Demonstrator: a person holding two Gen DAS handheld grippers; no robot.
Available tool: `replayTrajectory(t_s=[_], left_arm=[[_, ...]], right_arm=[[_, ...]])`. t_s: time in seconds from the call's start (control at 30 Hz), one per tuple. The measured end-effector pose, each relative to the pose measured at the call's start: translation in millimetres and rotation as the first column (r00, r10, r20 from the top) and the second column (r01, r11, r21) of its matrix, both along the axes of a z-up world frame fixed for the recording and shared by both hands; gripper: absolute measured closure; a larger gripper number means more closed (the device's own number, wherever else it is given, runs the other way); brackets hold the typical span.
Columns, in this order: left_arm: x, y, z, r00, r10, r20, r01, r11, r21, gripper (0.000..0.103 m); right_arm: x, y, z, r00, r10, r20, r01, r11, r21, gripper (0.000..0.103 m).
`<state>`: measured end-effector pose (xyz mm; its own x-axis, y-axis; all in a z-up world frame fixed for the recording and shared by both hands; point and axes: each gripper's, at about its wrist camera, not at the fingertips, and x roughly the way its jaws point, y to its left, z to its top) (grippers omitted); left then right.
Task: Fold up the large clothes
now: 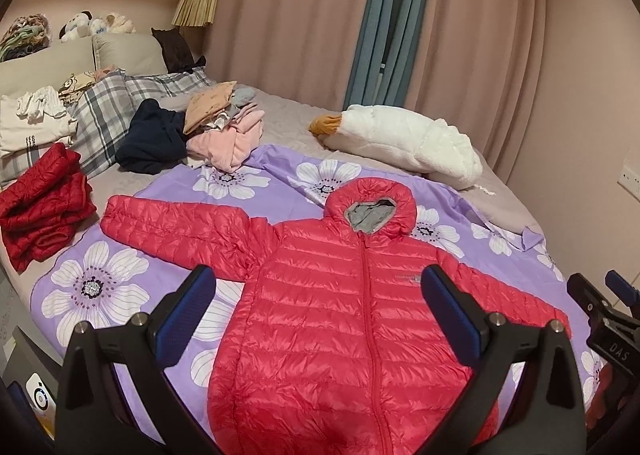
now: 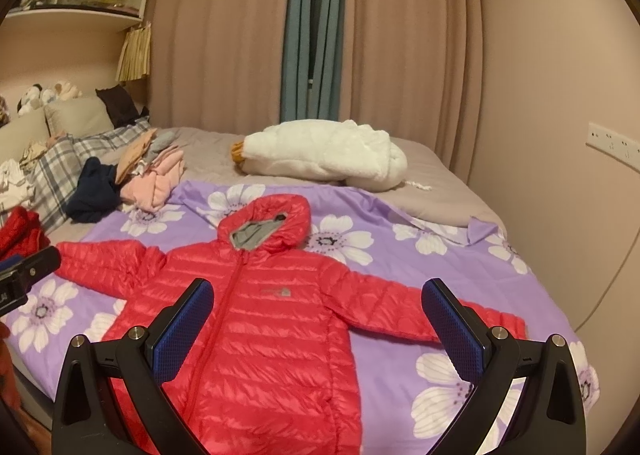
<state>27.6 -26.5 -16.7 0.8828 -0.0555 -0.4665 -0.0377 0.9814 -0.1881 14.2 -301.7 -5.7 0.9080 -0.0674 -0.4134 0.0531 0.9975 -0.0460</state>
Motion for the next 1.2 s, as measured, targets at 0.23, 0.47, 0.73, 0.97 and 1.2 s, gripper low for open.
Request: replayTrajectory(t_s=[0.23,0.47,0.73,0.97,1.2], left_arm=[[-2,1,0,1.0,-0.009,-0.001,0.009,1.0,0.005,0.0],[1,2,-1,1.0,-0.021,0.002,0.021,1.0,-0.003,0.0],[36,9,-27,0.997,-0.075,0.006,0.076,0.996,-0.044,0.0],[136,53,-116,0.966,-0.091,-0.241,0.024,0.964,-0.265,0.004],[185,76,-198,0.871,-0.131,-0.473,-0.058,0.929,-0.365,0.018]], right_arm=[[-1,2,1,1.0,0.007,0.004,-0.007,1.0,0.001,0.0],[4,1,-2,0.998,0.055,-0.016,-0.055,0.998,0.029,0.0],[34,-27,-10,0.983,0.181,-0.021,-0.173,0.965,0.194,0.0],[102,-140,-60,0.991,0.046,-0.127,0.014,0.902,0.431,0.0],[114,-266,-138,0.95,-0.137,-0.279,0.288,0.726,0.625,0.0]])
